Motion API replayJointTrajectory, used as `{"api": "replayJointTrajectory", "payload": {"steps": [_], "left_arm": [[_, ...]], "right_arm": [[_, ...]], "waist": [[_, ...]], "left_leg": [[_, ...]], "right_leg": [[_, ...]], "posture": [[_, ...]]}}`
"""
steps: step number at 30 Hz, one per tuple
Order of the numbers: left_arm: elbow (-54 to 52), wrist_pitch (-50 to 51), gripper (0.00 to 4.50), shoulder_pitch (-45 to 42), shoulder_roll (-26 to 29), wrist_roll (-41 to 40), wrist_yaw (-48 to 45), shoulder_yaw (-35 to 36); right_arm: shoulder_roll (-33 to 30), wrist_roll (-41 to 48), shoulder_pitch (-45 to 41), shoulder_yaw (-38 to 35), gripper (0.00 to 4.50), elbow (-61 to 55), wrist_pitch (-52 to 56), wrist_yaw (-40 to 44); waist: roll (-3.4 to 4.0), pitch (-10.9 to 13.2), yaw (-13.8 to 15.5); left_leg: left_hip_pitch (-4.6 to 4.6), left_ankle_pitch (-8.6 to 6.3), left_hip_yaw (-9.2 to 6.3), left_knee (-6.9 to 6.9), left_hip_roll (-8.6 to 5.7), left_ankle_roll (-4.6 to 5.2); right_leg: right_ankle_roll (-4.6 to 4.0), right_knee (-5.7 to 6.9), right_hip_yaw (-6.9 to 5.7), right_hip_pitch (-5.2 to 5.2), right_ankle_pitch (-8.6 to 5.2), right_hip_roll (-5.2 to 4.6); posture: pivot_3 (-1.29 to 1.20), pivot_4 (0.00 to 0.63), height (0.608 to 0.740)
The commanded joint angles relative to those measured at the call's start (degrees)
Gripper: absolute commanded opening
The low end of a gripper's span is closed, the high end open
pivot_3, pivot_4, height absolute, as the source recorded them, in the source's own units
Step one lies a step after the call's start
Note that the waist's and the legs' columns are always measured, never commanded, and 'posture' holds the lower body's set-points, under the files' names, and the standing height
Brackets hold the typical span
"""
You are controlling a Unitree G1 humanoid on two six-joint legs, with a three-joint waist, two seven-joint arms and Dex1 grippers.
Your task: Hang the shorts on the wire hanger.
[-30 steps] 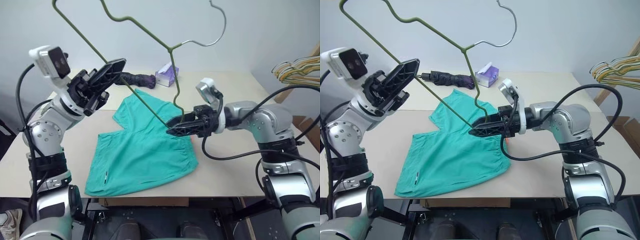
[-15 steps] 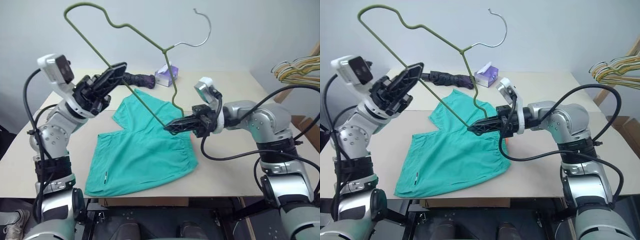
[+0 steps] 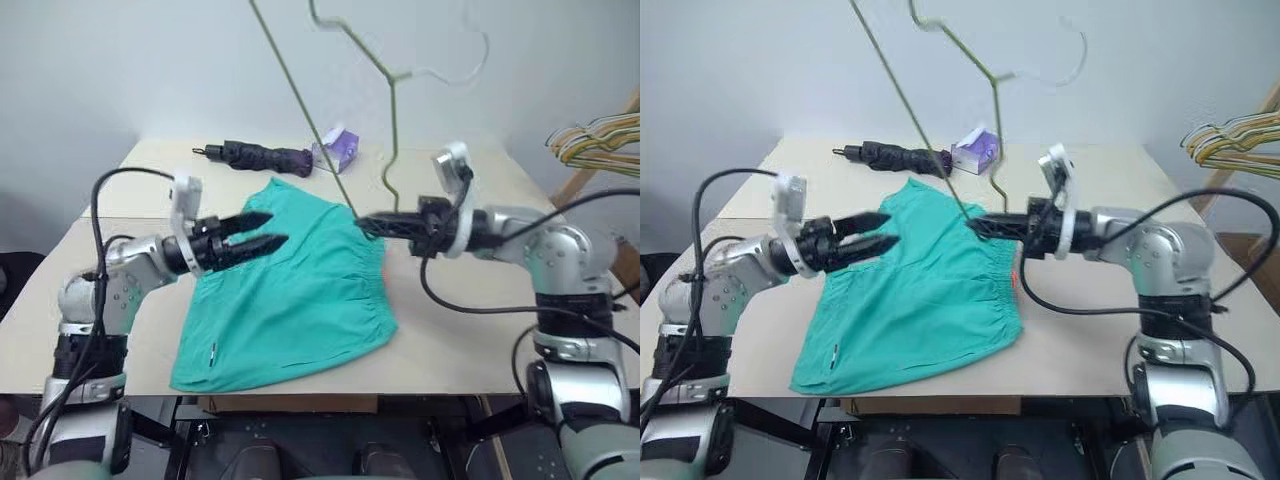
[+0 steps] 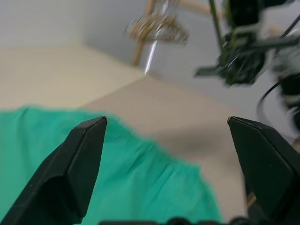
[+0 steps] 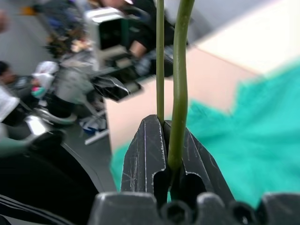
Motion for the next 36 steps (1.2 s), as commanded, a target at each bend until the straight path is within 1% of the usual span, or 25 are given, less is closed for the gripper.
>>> {"api": "replayJointTrajectory", "payload": {"steps": [1,3,5,8,13,16,18,21,25,31,36], "left_arm": [[-1.56,-3.59,4.47,0.47,1.76,4.32,-1.43,-1.23],[-4.22,-4.17,4.47,1.76,2.72,5.89,-2.53,-2.69],[-5.74,-4.51,4.47,2.39,3.18,7.07,-3.20,-3.70],[-6.78,-4.50,4.47,2.14,2.36,7.94,-2.99,-4.53],[-7.74,-4.11,4.47,1.49,1.22,8.42,-2.66,-4.97],[-7.99,-4.33,4.47,1.62,0.89,9.19,-2.70,-5.48],[-8.10,-4.43,4.47,1.81,0.79,9.52,-2.68,-5.70],[-8.42,-4.29,4.47,1.99,0.67,9.75,-2.62,-5.80],[-8.70,-4.47,4.47,2.32,0.70,10.38,-2.56,-5.95],[-9.10,-4.23,4.47,2.76,1.15,10.91,-2.29,-5.46],[-9.26,-4.25,4.47,2.77,1.58,11.41,-2.25,-5.46]], "right_arm": [[-4.85,3.25,4.80,-4.54,0.00,-4.86,5.53,-0.94],[-8.41,3.77,10.00,-6.61,0.00,-6.32,10.76,-2.93],[-10.80,3.94,13.16,-7.12,0.00,-8.08,12.82,-3.86],[-17.12,3.93,19.99,-6.77,0.00,-9.07,16.27,-2.36],[-22.51,5.28,24.95,-7.25,0.00,-5.87,18.56,2.15],[-24.32,3.30,24.62,-6.81,0.00,1.30,17.93,2.85],[-24.96,2.12,24.05,-5.49,0.00,4.48,17.23,3.08],[-25.06,1.45,23.56,-3.91,0.00,6.12,17.15,3.74],[-23.66,1.26,23.70,-1.89,0.00,5.24,16.10,4.56],[-20.84,3.14,22.77,-0.99,0.00,2.45,16.66,5.73],[-21.16,3.66,22.89,0.68,0.00,-0.72,15.81,7.93]], "waist": [[0.00,0.00,0.28],[0.00,0.00,0.46],[0.00,0.00,0.53],[0.00,0.00,0.50],[-0.01,-0.01,-0.30],[-0.03,-0.01,-1.05],[-0.03,-0.02,-1.18],[-0.02,-0.02,-1.29],[-0.03,-0.02,-1.37],[-0.03,-0.02,-1.34],[-0.03,-0.02,-0.92]], "left_leg": [[-0.14,0.00,0.00,0.01,0.00,0.00],[-0.29,0.00,0.02,0.02,0.00,0.00],[-0.42,0.01,0.04,0.02,0.00,0.01],[-0.46,0.01,0.07,0.05,0.00,0.01],[-0.37,0.02,0.08,0.07,0.00,0.03],[-0.34,0.02,0.06,0.08,0.00,0.03],[-0.31,0.02,0.06,0.08,0.00,0.03],[-0.30,0.02,0.06,0.08,0.00,0.04],[-0.30,0.02,0.05,0.08,0.00,0.04],[-0.30,0.02,0.04,0.08,0.00,0.04],[-0.31,0.02,0.04,0.08,0.00,0.04]], "right_leg": [[0.00,0.02,0.00,-0.15,0.00,0.00],[-0.01,0.10,0.04,-0.36,0.01,0.01],[-0.02,0.14,0.08,-0.55,0.01,0.01],[-0.02,0.17,0.13,-0.62,0.01,0.02],[-0.02,0.18,0.18,-0.55,0.02,0.03],[-0.01,0.17,0.19,-0.50,0.02,0.03],[0.00,0.15,0.19,-0.45,0.02,0.03],[0.00,0.17,0.19,-0.47,0.02,0.05],[0.01,0.16,0.20,-0.45,0.03,0.05],[0.01,0.17,0.20,-0.45,0.03,0.05],[0.02,0.17,0.19,-0.45,0.03,0.05]], "posture": [[0.10,0.000,0.740],[0.09,0.000,0.740],[0.08,0.000,0.740],[0.07,0.000,0.740],[0.06,0.000,0.740],[0.06,0.000,0.740],[0.06,0.000,0.740],[0.06,0.000,0.740],[0.07,0.000,0.740],[0.09,0.000,0.740],[0.09,0.000,0.740]]}}
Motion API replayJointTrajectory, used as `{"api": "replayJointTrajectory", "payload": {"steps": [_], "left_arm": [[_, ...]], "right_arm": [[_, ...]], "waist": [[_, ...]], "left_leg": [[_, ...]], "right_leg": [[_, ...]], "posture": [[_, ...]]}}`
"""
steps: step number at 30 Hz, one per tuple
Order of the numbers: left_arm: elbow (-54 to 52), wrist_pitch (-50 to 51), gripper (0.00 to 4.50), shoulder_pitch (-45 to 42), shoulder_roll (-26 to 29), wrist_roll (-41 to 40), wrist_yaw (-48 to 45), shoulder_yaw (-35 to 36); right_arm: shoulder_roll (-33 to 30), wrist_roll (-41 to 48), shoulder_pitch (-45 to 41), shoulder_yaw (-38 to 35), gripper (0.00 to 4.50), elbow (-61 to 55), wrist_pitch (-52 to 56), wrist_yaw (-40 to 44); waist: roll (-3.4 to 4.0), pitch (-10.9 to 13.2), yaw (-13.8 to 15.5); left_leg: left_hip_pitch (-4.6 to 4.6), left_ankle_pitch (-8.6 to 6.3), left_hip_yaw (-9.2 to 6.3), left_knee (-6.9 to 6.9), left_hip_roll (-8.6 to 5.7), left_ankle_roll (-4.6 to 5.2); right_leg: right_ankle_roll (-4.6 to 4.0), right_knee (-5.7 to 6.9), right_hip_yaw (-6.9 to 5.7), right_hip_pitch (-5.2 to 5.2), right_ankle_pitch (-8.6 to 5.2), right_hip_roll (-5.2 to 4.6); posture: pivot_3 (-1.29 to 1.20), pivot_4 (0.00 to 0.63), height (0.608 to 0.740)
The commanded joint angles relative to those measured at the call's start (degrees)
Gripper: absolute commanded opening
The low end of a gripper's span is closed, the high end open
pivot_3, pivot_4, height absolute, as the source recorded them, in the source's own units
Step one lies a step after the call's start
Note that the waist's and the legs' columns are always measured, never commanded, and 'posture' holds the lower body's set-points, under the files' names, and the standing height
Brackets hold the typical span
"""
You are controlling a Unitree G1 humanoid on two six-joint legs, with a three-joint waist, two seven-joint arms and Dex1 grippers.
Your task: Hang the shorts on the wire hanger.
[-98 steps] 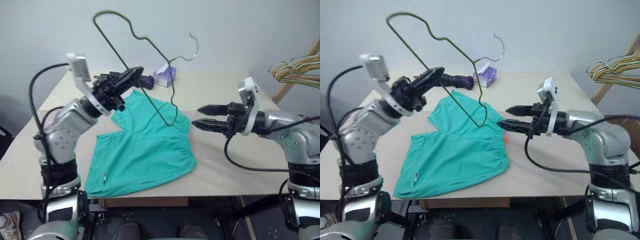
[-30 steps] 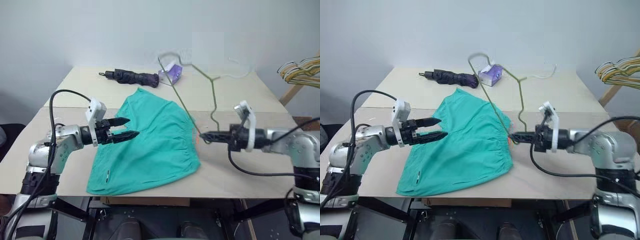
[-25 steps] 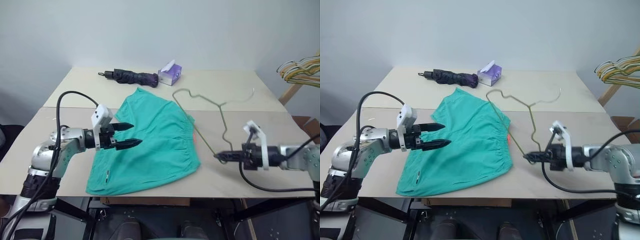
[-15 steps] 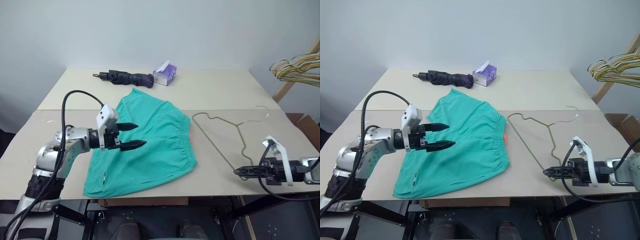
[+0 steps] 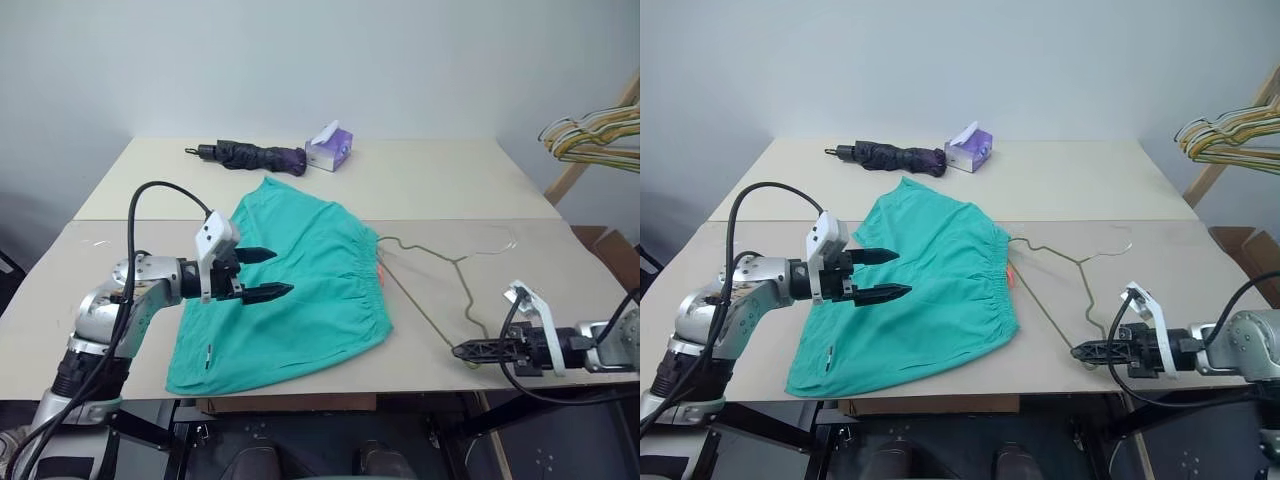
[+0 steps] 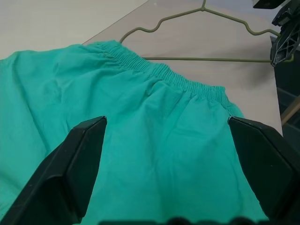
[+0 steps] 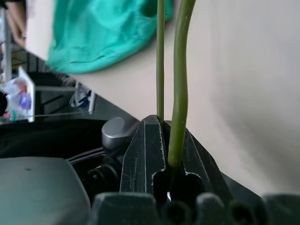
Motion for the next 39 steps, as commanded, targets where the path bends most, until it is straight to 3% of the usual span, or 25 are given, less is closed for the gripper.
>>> {"api": "replayJointTrajectory", "payload": {"steps": [1,9,19,29,33,39], "left_arm": [[-1.79,-0.49,4.47,-0.29,0.69,0.32,0.09,0.81],[-2.19,-0.54,4.47,-0.23,0.35,0.75,0.49,0.17],[-2.84,-0.73,4.47,0.32,-0.41,1.89,1.96,-0.64],[-3.65,-1.38,4.47,1.82,-1.98,3.01,4.22,-0.82],[-4.64,-1.52,4.47,2.95,-2.22,3.12,4.82,-0.93],[-5.70,-1.25,4.47,3.85,-2.50,3.03,5.94,-0.55]], "right_arm": [[-1.00,1.05,-0.79,0.74,0.00,-3.26,-1.40,2.38],[-1.01,-3.23,-3.97,6.30,0.00,-1.78,-3.91,2.40],[-1.93,-10.99,-15.99,17.84,0.00,7.17,-7.82,8.68],[1.67,-23.43,-30.31,37.08,0.00,22.51,-18.22,27.09],[8.58,-29.21,-36.05,37.89,0.00,36.44,-23.19,27.20],[15.73,-33.86,-42.97,31.78,0.00,52.37,-26.84,21.58]], "waist": [[0.00,0.00,0.18],[0.00,0.00,0.17],[0.00,0.00,0.43],[0.01,-0.01,1.55],[0.01,-0.02,2.15],[0.02,-0.02,3.47]], "left_leg": [[0.00,0.00,0.00,0.00,0.00,0.00],[0.01,0.00,0.00,0.01,0.00,0.00],[0.01,0.00,0.00,0.02,0.00,0.00],[-0.12,0.00,0.02,0.07,0.00,0.00],[-0.09,0.01,0.03,0.19,0.00,0.00],[-0.14,0.01,0.03,0.22,0.00,-0.01]], "right_leg": [[0.00,0.00,0.00,0.00,0.00,0.00],[0.00,0.02,0.00,0.01,0.00,0.00],[-0.01,0.03,0.00,-0.01,0.00,0.00],[-0.01,0.13,0.00,-0.18,0.01,0.01],[-0.01,0.30,0.01,-0.18,0.01,0.02],[-0.02,0.36,-0.01,-0.23,0.01,0.02]], "posture": [[0.09,0.000,0.740],[0.10,0.000,0.740],[0.13,0.000,0.740],[0.18,0.000,0.740],[0.19,0.000,0.740],[0.21,0.000,0.740]]}}
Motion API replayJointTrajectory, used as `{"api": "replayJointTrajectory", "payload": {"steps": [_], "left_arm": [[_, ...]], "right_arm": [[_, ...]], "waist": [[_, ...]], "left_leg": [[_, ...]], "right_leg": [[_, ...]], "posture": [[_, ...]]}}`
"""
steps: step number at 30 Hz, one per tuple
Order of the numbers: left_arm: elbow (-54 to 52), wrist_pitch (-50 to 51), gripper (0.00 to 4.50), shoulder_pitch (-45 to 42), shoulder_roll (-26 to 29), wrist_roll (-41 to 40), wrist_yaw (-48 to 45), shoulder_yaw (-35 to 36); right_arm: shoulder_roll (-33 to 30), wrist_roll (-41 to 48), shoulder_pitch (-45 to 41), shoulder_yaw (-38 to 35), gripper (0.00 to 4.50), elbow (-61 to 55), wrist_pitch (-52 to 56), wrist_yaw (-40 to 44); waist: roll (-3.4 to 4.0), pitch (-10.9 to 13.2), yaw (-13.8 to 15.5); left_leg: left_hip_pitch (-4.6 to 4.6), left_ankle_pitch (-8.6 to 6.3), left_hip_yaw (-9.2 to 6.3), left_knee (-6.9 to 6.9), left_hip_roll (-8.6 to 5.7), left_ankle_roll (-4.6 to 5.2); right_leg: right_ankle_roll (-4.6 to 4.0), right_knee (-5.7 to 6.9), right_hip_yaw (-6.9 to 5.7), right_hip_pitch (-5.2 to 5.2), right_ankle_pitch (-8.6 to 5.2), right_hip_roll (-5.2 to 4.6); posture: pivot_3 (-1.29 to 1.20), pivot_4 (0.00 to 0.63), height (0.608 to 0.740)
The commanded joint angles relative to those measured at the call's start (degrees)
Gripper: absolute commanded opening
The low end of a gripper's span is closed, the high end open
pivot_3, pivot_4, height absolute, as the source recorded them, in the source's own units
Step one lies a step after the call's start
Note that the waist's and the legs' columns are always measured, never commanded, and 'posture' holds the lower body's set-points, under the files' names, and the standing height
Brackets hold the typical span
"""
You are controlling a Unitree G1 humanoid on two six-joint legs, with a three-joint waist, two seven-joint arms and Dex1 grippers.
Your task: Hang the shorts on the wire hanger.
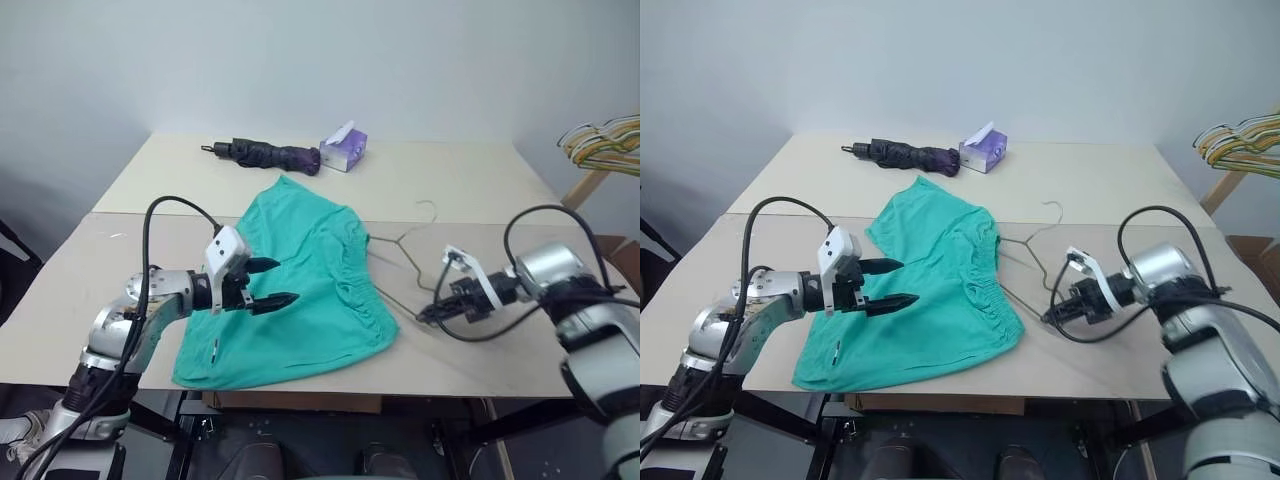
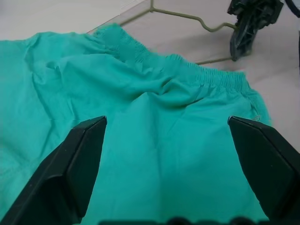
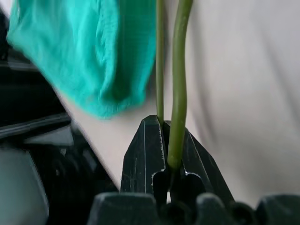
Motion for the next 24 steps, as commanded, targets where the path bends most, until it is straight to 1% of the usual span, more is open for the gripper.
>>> {"api": "replayJointTrajectory", "payload": {"steps": [1,2,5,10,12,15,18,19,24], "left_arm": [[-2.47,-0.72,4.47,-0.06,-0.01,0.10,0.97,1.12],[-2.62,-0.64,4.47,0.07,-0.02,-0.04,1.11,1.26],[-3.07,-0.58,4.47,0.74,0.15,-0.26,1.36,1.48],[-2.40,-0.64,4.47,0.08,-0.41,-0.25,1.36,0.82],[-1.73,-0.96,4.47,-0.69,-0.64,-0.20,0.93,0.58],[-0.13,-1.63,4.47,-2.27,-1.01,0.49,0.43,0.10],[0.87,-2.27,4.47,-3.71,-1.21,1.22,0.32,-0.16],[0.94,-2.30,4.47,-4.25,-1.29,1.21,0.33,0.07],[0.95,-2.37,4.47,-5.62,0.39,0.43,-1.05,2.27]], "right_arm": [[0.05,-1.99,-2.79,-5.37,0.00,4.85,-2.02,-2.16],[0.21,-2.30,-2.95,-6.29,0.00,5.30,-1.97,-2.37],[-0.97,-1.98,-1.04,-9.72,0.00,0.23,-0.15,-4.35],[-2.59,1.21,4.49,-15.43,0.00,-11.13,8.62,-7.35],[-2.48,1.70,6.69,-18.12,0.00,-13.82,9.70,-9.98],[-1.44,1.70,8.04,-22.62,0.00,-15.31,8.20,-15.25],[-1.28,1.83,8.92,-25.19,0.00,-19.21,4.86,-17.56],[-1.62,1.71,9.75,-25.66,0.00,-22.22,2.25,-17.67],[-3.01,-0.64,10.80,-23.49,0.00,-31.86,-7.03,-16.85]], "waist": [[0.00,0.00,0.71],[0.00,0.00,1.22],[0.02,0.00,2.10],[0.02,-0.01,2.14],[0.02,-0.01,1.97],[0.03,-0.01,1.77],[0.03,-0.02,1.42],[0.03,-0.02,1.29],[0.04,-0.02,0.47]], "left_leg": [[-0.02,0.00,0.00,0.00,0.00,0.00],[-0.05,0.00,0.00,0.00,0.00,0.00],[-0.07,0.00,0.01,0.00,0.00,0.00],[-0.08,-0.01,0.02,0.01,0.00,-0.01],[-0.07,-0.01,0.02,0.01,0.00,-0.01],[-0.04,0.00,0.02,0.04,0.00,-0.01],[-0.04,0.00,0.02,0.05,0.00,-0.01],[-0.04,-0.01,0.02,0.04,0.00,-0.01],[-0.05,-0.01,0.01,0.04,0.00,0.00]], "right_leg": [[0.00,0.00,0.00,-0.03,0.00,0.00],[0.00,-0.01,-0.02,-0.02,0.00,0.00],[0.00,0.01,-0.02,-0.07,0.00,-0.01],[0.00,0.01,-0.03,-0.06,0.00,-0.01],[0.00,0.01,-0.03,-0.05,0.00,-0.01],[0.00,0.03,-0.02,-0.03,0.00,-0.01],[0.00,0.04,-0.02,-0.04,0.00,0.00],[0.00,0.03,-0.01,-0.05,0.00,0.00],[0.00,0.01,-0.01,-0.03,0.00,0.00]], "posture": [[0.21,0.000,0.740],[0.21,0.000,0.740],[0.20,0.000,0.740],[0.17,0.000,0.740],[0.15,0.000,0.740],[0.14,0.000,0.740],[0.14,0.000,0.740],[0.14,0.000,0.740],[0.14,0.000,0.740]]}}
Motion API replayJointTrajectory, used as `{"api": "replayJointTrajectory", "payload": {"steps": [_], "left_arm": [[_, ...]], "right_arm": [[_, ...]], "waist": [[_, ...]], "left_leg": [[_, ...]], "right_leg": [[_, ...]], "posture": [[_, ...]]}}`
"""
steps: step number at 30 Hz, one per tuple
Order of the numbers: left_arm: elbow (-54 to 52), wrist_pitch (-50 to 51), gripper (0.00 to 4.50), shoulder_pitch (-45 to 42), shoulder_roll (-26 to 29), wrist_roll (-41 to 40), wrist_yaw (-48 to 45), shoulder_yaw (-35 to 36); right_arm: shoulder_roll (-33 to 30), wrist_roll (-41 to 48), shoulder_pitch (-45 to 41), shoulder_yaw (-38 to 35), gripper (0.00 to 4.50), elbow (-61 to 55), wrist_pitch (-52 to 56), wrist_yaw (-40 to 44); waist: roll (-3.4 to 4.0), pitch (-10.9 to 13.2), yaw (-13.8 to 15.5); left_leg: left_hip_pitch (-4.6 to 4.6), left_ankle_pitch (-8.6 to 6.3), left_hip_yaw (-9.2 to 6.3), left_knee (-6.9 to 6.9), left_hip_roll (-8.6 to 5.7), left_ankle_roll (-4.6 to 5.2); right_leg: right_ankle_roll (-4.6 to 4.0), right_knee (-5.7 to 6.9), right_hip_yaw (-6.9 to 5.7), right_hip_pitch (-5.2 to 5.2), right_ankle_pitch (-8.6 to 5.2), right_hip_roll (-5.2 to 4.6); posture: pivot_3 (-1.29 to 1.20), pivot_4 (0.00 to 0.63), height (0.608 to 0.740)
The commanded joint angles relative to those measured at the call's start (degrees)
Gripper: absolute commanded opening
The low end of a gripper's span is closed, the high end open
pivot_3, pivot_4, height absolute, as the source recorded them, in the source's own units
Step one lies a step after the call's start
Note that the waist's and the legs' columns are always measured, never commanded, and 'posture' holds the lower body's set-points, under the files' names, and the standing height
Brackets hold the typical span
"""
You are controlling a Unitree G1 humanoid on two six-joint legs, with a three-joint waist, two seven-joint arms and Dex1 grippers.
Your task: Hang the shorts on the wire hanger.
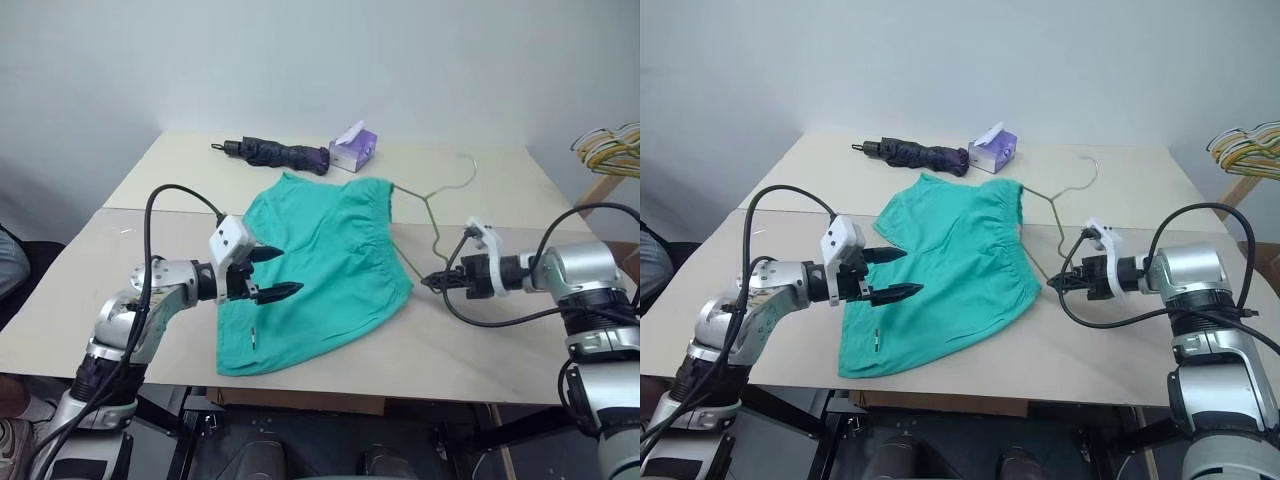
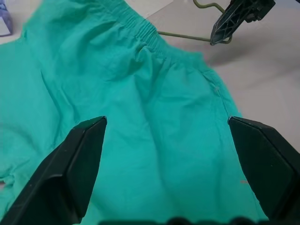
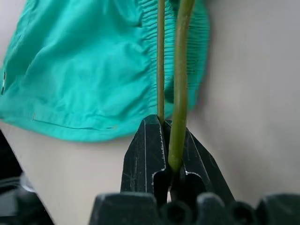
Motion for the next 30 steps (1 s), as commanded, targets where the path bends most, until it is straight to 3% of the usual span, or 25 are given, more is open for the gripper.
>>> {"api": "replayJointTrajectory", "payload": {"steps": [1,9,14,20,26,30], "left_arm": [[-0.62,-1.13,4.47,-1.43,2.00,-0.62,-1.43,2.52],[-0.52,-0.08,4.47,-6.30,8.53,-9.25,-8.23,12.80],[7.16,-2.03,4.47,-12.27,15.53,-10.09,-14.16,17.19],[23.09,-12.02,4.47,-22.36,22.86,0.79,-24.19,9.09],[34.06,-18.38,4.47,-31.66,22.99,6.80,-36.78,0.32],[38.56,-21.00,4.47,-36.42,22.97,6.81,-38.18,-8.55]], "right_arm": [[-1.45,-1.61,-0.45,0.12,0.00,-7.52,-7.95,0.37],[1.91,-8.53,-2.21,5.62,0.00,-12.57,-25.64,0.02],[7.41,-13.72,-3.82,9.66,0.00,-9.87,-35.59,-1.88],[12.14,-17.86,-5.88,12.56,0.00,-8.14,-41.46,-2.56],[13.37,-18.46,-5.69,13.06,0.00,-10.43,-41.06,-1.41],[13.58,-19.26,-5.40,13.91,0.00,-12.87,-39.20,-0.94]], "waist": [[0.00,0.00,-0.41],[0.00,0.00,-0.86],[0.00,0.00,-1.10],[0.00,0.01,-1.06],[0.00,0.01,-0.21],[0.00,0.01,-0.44]], "left_leg": [[0.00,0.00,0.00,0.00,0.00,0.00],[0.00,0.00,0.00,0.00,0.01,0.00],[0.01,0.00,0.00,-0.01,0.01,0.00],[-0.02,0.01,0.00,-0.02,0.00,-0.01],[-0.08,0.02,0.01,-0.02,0.01,-0.03],[-0.09,0.01,0.00,-0.02,0.01,-0.02]], "right_leg": [[0.00,0.00,0.00,-0.01,0.00,0.00],[0.00,0.00,-0.01,-0.01,0.00,0.00],[0.01,0.02,-0.01,-0.02,-0.01,0.00],[0.01,0.00,-0.05,-0.02,-0.01,0.00],[0.01,0.00,-0.10,-0.05,-0.01,0.00],[0.01,0.01,-0.09,-0.07,-0.02,0.00]], "posture": [[0.14,0.000,0.740],[0.16,0.000,0.740],[0.17,0.000,0.740],[0.19,0.000,0.740],[0.19,0.000,0.740],[0.17,0.000,0.740]]}}
